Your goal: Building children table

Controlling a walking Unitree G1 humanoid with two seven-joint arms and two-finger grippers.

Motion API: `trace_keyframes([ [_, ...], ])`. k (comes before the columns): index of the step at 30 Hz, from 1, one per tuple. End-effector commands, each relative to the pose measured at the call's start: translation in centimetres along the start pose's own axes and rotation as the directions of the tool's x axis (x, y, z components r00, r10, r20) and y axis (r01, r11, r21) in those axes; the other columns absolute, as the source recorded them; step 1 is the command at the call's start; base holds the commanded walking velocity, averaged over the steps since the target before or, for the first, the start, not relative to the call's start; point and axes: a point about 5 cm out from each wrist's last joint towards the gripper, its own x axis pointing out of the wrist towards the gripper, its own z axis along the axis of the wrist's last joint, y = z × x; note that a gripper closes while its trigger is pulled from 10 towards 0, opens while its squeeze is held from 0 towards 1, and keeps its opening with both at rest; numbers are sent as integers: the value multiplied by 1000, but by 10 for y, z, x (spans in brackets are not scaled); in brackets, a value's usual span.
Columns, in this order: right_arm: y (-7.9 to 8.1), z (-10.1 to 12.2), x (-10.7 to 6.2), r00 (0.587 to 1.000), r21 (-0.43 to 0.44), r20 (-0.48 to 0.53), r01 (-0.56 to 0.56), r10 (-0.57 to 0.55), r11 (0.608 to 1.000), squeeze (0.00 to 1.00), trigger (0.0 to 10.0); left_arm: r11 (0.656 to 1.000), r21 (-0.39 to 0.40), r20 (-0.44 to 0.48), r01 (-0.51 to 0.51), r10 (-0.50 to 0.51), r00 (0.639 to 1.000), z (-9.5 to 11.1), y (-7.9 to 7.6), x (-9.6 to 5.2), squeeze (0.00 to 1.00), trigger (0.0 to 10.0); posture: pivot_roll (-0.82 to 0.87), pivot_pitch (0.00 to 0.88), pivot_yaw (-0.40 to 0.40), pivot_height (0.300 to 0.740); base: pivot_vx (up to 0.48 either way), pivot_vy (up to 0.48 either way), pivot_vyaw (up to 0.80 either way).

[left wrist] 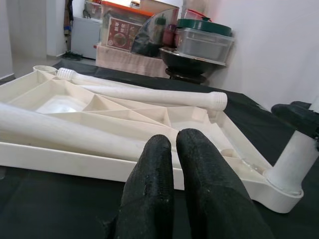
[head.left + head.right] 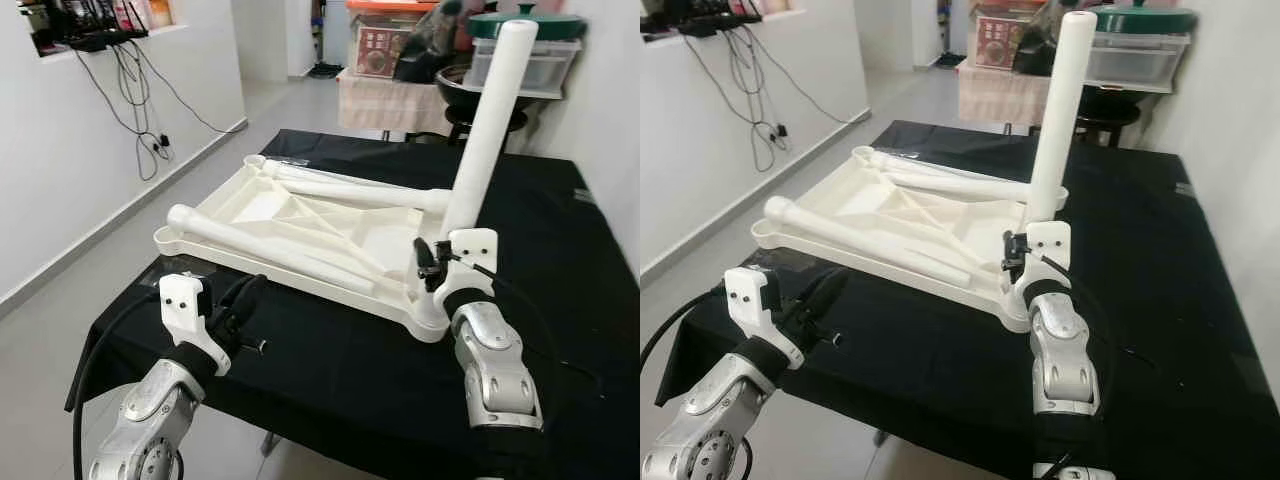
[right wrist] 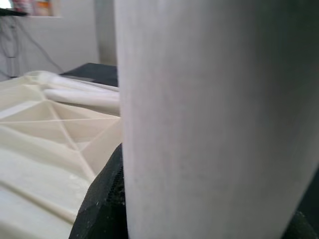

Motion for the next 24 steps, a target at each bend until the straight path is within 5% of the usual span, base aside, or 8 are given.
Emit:
trace_keyframes([
  [1, -28, -25, -5, 980, -139, -137, 129, -148, 982, 145, 10000, 1000, 8, -15, -2, 2, 1000, -3, 3, -1, 0, 10000, -57, 0, -5, 740, 0, 0, 0],
  [2, -29, -25, -5, 979, -133, -137, 130, -149, 982, 145, 10000, 1000, 8, -16, 0, 0, 1000, -3, 3, 0, 0, 10000, -57, 0, -5, 740, 0, 0, 0],
  [3, -32, -22, -4, 979, -113, -119, 152, -165, 982, 1000, 10000, 1000, 11, -15, -3, 3, 1000, -2, 3, 0, 0, 10000, -61, 0, -6, 740, 0, 0, 0],
  [15, -38, -6, -5, 971, -31, -8, 240, -240, 970, 1000, 10000, 999, 44, -20, -20, 21, 1000, -1, 6, 3, 0, 10000, -66, 0, -10, 740, 0, 0, 0],
  [19, -16, -11, -19, 994, 37, -35, 103, -102, 994, 1000, 10000, 995, 92, -24, -43, 46, 999, 3, 11, 8, 0, 10000, -81, 3, -6, 740, 0, 0, 0],
  [24, -7, -16, -35, 999, 57, -52, 3, 0, 998, 1000, 10000, 984, 168, -29, -58, 64, 998, 7, 15, 11, 0, 10000, -88, 5, -2, 740, 0, 0, 0],
])
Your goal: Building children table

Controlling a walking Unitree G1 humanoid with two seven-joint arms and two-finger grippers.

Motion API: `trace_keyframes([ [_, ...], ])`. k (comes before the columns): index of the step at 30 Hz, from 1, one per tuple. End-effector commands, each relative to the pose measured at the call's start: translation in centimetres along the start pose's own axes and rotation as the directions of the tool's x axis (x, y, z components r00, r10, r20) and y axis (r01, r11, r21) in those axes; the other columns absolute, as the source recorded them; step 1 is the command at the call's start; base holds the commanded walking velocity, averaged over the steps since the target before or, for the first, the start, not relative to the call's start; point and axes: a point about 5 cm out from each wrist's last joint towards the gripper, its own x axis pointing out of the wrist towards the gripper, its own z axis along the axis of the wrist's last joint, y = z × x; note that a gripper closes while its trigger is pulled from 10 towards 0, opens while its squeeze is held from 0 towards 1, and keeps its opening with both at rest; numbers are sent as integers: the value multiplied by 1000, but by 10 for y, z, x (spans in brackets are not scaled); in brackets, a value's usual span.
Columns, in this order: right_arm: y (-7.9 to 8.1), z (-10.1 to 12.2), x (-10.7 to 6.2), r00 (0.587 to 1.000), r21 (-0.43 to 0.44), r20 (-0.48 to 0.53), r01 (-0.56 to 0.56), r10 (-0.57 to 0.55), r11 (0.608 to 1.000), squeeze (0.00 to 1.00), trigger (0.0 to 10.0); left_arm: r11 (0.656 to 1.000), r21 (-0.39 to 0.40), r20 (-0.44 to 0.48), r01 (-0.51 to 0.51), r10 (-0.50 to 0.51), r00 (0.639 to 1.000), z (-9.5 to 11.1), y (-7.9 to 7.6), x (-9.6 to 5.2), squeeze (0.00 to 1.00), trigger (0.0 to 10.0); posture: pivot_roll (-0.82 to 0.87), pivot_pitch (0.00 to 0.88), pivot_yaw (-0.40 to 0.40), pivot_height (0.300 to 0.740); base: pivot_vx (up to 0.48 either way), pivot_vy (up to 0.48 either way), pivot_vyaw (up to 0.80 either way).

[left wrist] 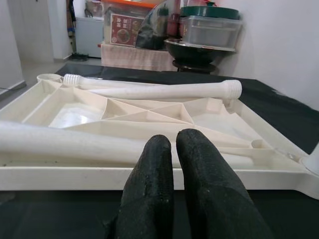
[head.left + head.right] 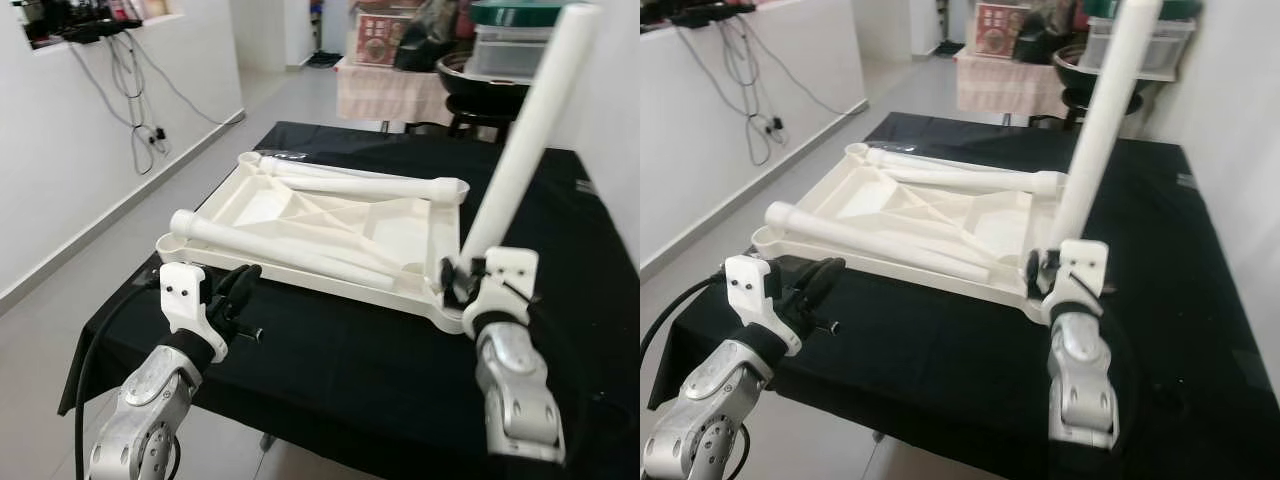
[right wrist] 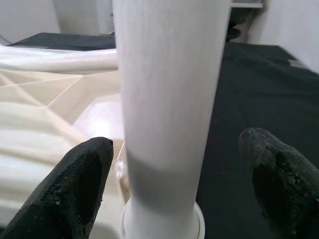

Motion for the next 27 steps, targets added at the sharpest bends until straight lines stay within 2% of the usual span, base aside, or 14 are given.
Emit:
trace_keyframes([
  [1, 2, 0, -7, 999, 11, -5, -46, 46, 999, 1000, 10000, 999, 45, -26, -24, 25, 999, -3, 7, -1, 0, 10000, -89, 4, -1, 740, 0, 0, 0],
  [5, 1, -2, -12, 998, 10, -11, -65, 65, 998, 1000, 10000, 998, 54, -19, -34, 35, 999, 0, 10, -1, 0, 10000, -90, 6, 1, 740, 0, 0, 0],
  [6, 0, -3, -17, 996, 1, -11, -87, 87, 996, 886, 10000, 997, 67, -10, -46, 46, 999, 2, 13, -1, 0, 10000, -90, 4, 5, 740, 0, 0, 0],
  [7, 2, -5, -22, 993, -1, -18, -118, 117, 993, 522, 10000, 996, 74, -3, -55, 56, 998, 5, 15, 0, 0, 10000, -83, 7, 9, 740, 0, 0, 0],
  [8, 2, -5, -22, 993, -1, -18, -118, 117, 993, 522, 10000, 996, 74, -3, -55, 56, 998, 5, 15, 0, 0, 10000, -83, 7, 9, 740, 0, 0, 0],
  [9, 3, -7, -29, 988, -6, -32, -150, 150, 989, 0, 10000, 995, 77, 6, -66, 66, 998, 8, 18, 1, 0, 10000, -82, 6, 8, 740, 0, 0, 0],
  [11, 6, -9, -40, 977, -17, -55, -206, 204, 978, 0, 10000, 993, 75, 13, -89, 88, 996, 11, 20, 2, 0, 10000, -78, 7, 9, 740, 0, 0, 0],
  [12, 6, -9, -40, 977, -17, -55, -206, 204, 978, 0, 10000, 993, 75, 13, -89, 88, 996, 11, 20, 2, 0, 10000, -78, 7, 9, 740, 0, 0, 0],
  [16, 12, -9, -57, 934, -105, -63, -358, 353, 928, 0, 10000, 987, 96, -25, -125, 128, 991, 5, 21, -4, 0, 10000, -80, 13, 20, 740, 0, 0, 0],
  [20, 16, -3, -55, 926, -111, -19, -376, 376, 920, 0, 10000, 984, 115, -66, -133, 142, 988, -2, 22, -9, 0, 10000, -77, 12, 21, 740, 0, 0, 0],
  [22, 26, 5, -47, 911, -82, 36, -408, 412, 909, 0, 10000, 980, 137, -104, -143, 158, 982, -8, 24, -12, 0, 10000, -68, 10, 22, 740, 0, 458, 0],
  [24, 26, 5, -47, 911, -82, 36, -408, 412, 909, 0, 10000, 980, 137, -104, -143, 158, 982, -8, 24, -12, 0, 10000, -68, 10, 22, 740, 0, 458, 0],
  [26, 31, 9, -45, 897, -88, 56, -432, 438, 897, 0, 10000, 977, 146, -108, -154, 170, 979, -10, 24, -13, 0, 10000, -60, 8, 21, 740, 0, 458, 0],
  [27, 37, 13, -44, 874, -90, 78, -473, 479, 877, 0, 10000, 975, 156, -107, -159, 177, 978, -10, 25, -12, 0, 10000, -57, 7, 18, 740, 0, 458, 0],
])
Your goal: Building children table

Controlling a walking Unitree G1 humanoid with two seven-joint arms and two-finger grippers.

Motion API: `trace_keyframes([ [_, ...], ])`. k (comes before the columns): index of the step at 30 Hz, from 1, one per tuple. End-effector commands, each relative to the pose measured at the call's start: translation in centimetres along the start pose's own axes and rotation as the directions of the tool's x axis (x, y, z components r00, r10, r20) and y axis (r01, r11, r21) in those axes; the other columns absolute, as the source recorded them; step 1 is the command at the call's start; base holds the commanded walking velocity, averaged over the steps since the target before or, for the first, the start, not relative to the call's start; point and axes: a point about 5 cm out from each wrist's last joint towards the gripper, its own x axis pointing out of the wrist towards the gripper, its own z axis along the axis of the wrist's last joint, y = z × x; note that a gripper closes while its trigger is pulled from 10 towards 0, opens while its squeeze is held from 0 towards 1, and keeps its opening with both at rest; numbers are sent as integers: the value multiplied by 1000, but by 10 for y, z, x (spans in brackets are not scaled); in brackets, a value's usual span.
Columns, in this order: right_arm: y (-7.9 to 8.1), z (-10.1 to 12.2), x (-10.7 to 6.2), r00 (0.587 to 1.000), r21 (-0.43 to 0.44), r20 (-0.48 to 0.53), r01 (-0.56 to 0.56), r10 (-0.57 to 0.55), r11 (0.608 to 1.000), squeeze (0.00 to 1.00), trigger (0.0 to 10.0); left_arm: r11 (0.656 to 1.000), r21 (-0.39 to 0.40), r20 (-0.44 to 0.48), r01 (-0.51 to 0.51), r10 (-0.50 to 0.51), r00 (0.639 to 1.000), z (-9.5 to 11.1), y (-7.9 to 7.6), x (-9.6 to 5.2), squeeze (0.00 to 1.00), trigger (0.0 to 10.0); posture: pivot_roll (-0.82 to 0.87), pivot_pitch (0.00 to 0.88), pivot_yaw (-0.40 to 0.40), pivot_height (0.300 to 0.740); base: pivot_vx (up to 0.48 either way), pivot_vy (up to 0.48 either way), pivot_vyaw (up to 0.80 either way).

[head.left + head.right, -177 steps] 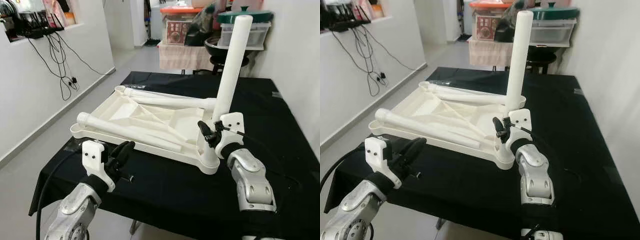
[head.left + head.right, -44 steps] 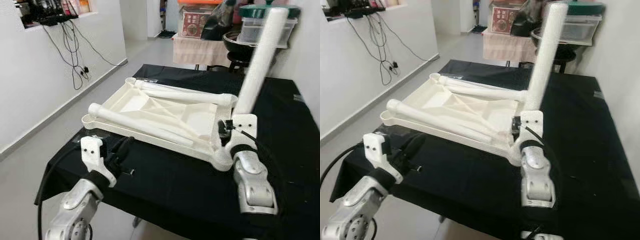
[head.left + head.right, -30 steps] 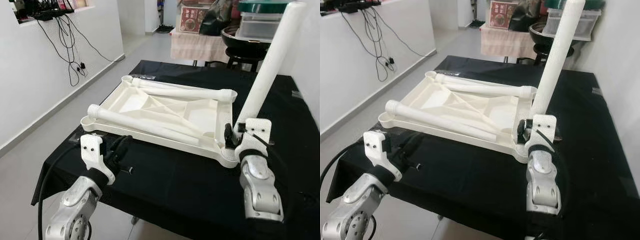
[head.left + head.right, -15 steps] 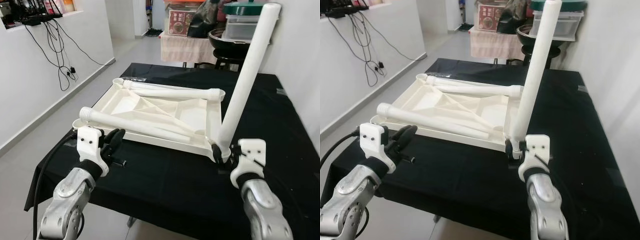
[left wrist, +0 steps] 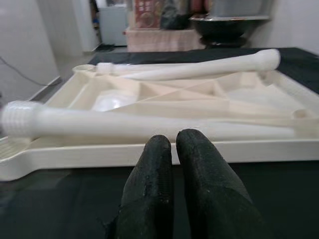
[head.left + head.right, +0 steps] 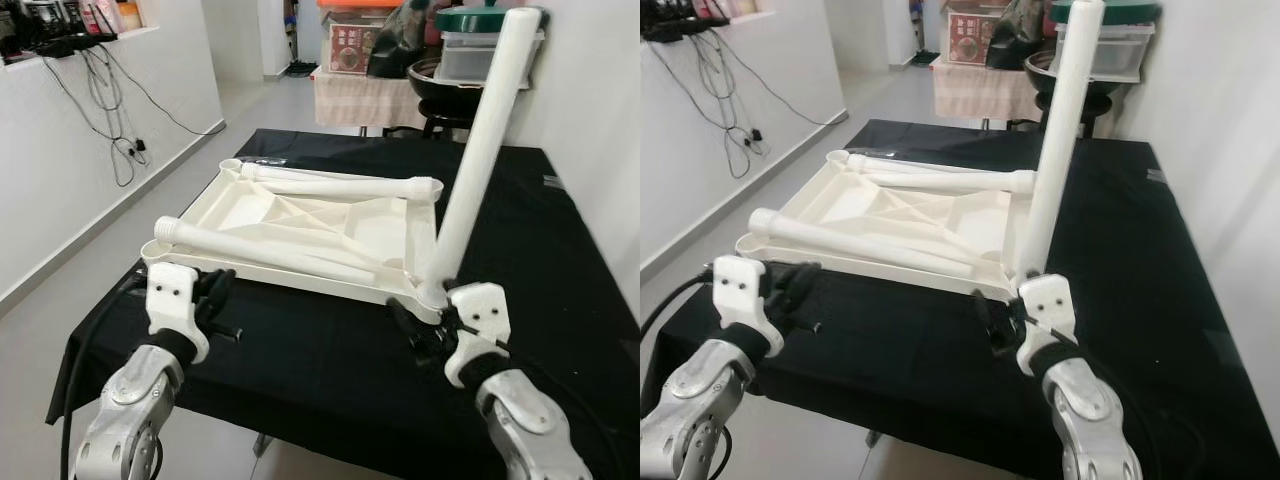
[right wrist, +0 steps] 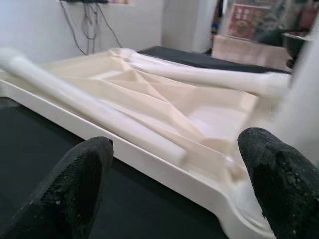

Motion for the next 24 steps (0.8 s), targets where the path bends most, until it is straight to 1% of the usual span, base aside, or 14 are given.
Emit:
trace_keyframes([
  [1, 9, 4, 6, 997, 13, 32, -67, 67, 998, 0, 10000, 999, 36, -34, -35, 37, 999, -5, 7, -2, 0, 10000, -57, 7, 18, 740, 0, 458, 0],
  [3, 9, 4, 6, 997, 13, 32, -67, 67, 998, 0, 10000, 999, 36, -34, -35, 37, 999, -5, 7, -2, 0, 10000, -57, 7, 18, 740, 0, 458, 0],
  [4, 14, 6, 8, 992, -7, 49, -116, 116, 993, 0, 10000, 998, 42, -34, -38, 40, 999, -6, 7, -1, 0, 10000, -59, 5, 18, 740, 0, 461, 0],
  [6, 14, 6, 8, 992, -7, 49, -116, 116, 993, 0, 10000, 998, 42, -34, -38, 40, 999, -6, 7, -1, 0, 10000, -59, 5, 18, 740, 0, 461, 0],
  [7, 18, 7, 10, 987, -20, 53, -150, 151, 988, 0, 10000, 998, 47, -33, -36, 38, 999, -6, 6, 0, 0, 10000, -60, 3, 19, 740, 0, 461, 0],
  [10, 18, 7, 10, 987, -20, 53, -150, 151, 988, 0, 10000, 998, 47, -33, -36, 38, 999, -6, 6, 0, 0, 10000, -60, 3, 19, 740, 0, 461, 0],
  [12, 19, 7, 12, 986, -35, 54, -157, 158, 987, 0, 10000, 998, 50, -32, -32, 34, 999, -6, 5, 1, 0, 10000, -64, 0, 20, 740, 0, 465, 0],
  [15, 14, 6, 20, 995, -54, 56, -85, 88, 995, 0, 10000, 998, 54, -29, -33, 35, 999, -7, 4, 3, 0, 10000, -64, 0, 18, 740, 0, 470, 0],
  [18, 12, 6, 23, 996, -55, 56, -61, 64, 997, 0, 10000, 998, 57, -29, -37, 38, 999, -7, 4, 3, 0, 10000, -62, 0, 18, 740, 0, 471, 0],
  [19, 11, 7, 27, 997, -60, 58, -40, 44, 997, 0, 10000, 997, 59, -28, -40, 42, 999, -7, 4, 3, 0, 10000, -58, 0, 17, 740, 0, 307, 0],
  [21, 9, 10, 36, 998, -75, 63, -8, 13, 997, 0, 10000, 997, 65, -28, -50, 52, 998, -7, 4, 3, 0, 10000, -52, 0, 14, 740, 0, 0, 0],
  [22, 9, 10, 36, 998, -75, 63, -8, 13, 997, 0, 10000, 997, 65, -28, -50, 52, 998, -7, 4, 3, 0, 10000, -52, 0, 14, 740, 0, 0, 0],
  [24, 10, 11, 42, 998, -79, 63, 0, 5, 997, 0, 10000, 995, 83, -21, -58, 60, 998, -6, 4, 3, 0, 10000, -51, 0, 12, 740, 0, 0, 0],
])
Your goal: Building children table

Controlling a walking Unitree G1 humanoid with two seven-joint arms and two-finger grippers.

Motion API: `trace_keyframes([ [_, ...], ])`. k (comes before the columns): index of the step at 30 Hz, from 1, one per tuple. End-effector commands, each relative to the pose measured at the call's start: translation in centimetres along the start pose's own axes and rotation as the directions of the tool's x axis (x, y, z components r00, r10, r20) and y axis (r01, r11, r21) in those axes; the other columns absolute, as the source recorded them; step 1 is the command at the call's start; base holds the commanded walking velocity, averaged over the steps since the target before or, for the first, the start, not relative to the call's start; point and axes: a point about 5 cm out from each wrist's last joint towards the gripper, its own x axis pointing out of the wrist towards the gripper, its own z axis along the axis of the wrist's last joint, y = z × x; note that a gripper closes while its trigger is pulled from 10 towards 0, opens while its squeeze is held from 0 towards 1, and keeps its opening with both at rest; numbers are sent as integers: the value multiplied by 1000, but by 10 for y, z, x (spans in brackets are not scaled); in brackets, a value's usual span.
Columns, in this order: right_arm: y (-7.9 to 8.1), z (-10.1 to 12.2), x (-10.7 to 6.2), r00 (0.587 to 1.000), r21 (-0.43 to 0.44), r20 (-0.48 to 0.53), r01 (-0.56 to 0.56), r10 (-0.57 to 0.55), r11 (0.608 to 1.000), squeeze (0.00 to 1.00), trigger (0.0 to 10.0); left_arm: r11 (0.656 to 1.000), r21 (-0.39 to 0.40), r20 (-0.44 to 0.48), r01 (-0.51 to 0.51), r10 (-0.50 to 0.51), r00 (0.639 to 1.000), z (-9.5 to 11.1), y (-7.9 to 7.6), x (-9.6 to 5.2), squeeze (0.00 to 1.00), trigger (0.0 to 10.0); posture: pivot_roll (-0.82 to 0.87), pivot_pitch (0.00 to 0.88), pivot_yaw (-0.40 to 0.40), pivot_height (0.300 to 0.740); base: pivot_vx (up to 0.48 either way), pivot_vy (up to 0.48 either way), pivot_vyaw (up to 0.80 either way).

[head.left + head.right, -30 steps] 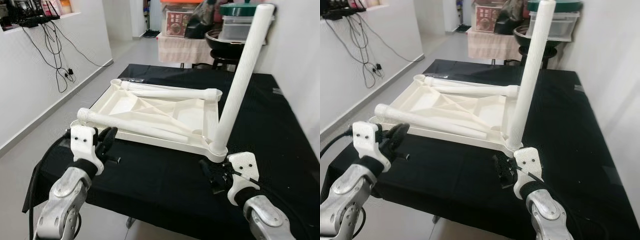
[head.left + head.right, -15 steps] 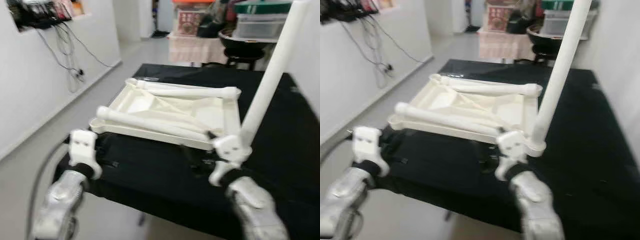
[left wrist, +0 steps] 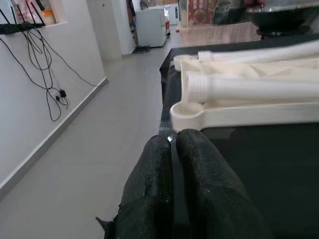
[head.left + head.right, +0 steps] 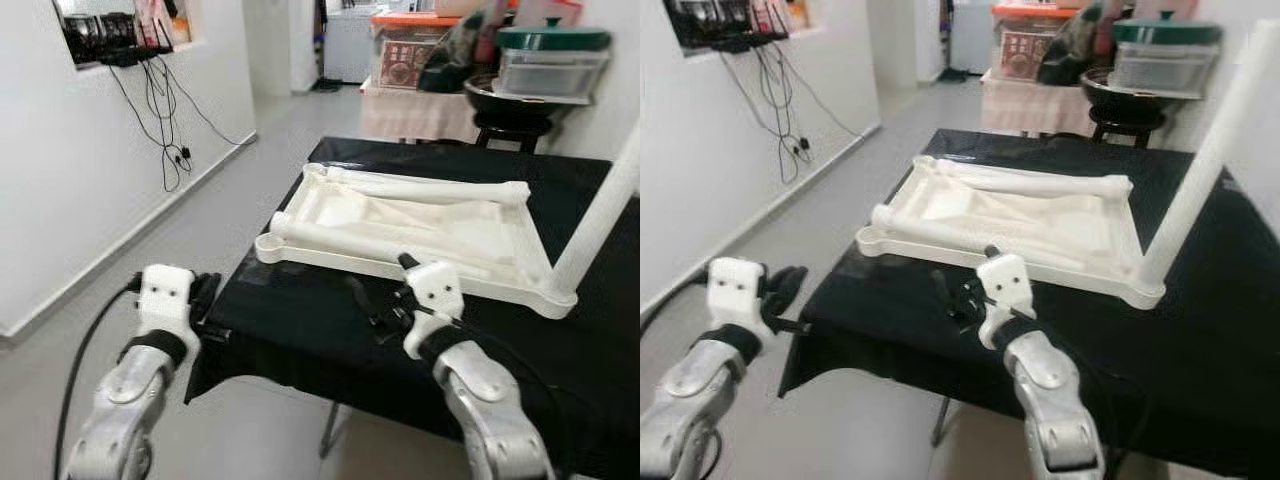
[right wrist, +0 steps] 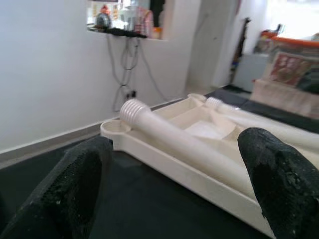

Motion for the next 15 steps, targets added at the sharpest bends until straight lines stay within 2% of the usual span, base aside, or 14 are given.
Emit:
trace_keyframes([
  [1, -1, -7, 3, 999, -2, -32, 22, -22, 1000, 0, 10000, 1000, 26, 10, -8, 8, 1000, 1, -1, 0, 0, 10000, -46, 0, 12, 740, 0, 0, 0],
  [8, -4, -8, 8, 997, 7, -46, 62, -62, 998, 0, 10000, 998, 57, 9, -41, 40, 999, 0, 1, -2, 0, 10000, -39, 0, 9, 740, 0, 0, 0],
  [9, -4, -14, 12, 994, 12, -78, 72, -71, 997, 0, 10000, 999, 36, 23, -30, 29, 999, -1, 2, -9, 1000, 10000, -37, 0, 12, 740, 0, 0, 0],
  [15, -2, -20, 15, 993, 17, -100, 59, -57, 998, 0, 10000, 999, 30, 33, -20, 19, 999, -2, 0, -9, 1000, 10000, -35, 0, 12, 740, 0, 0, 0],
])
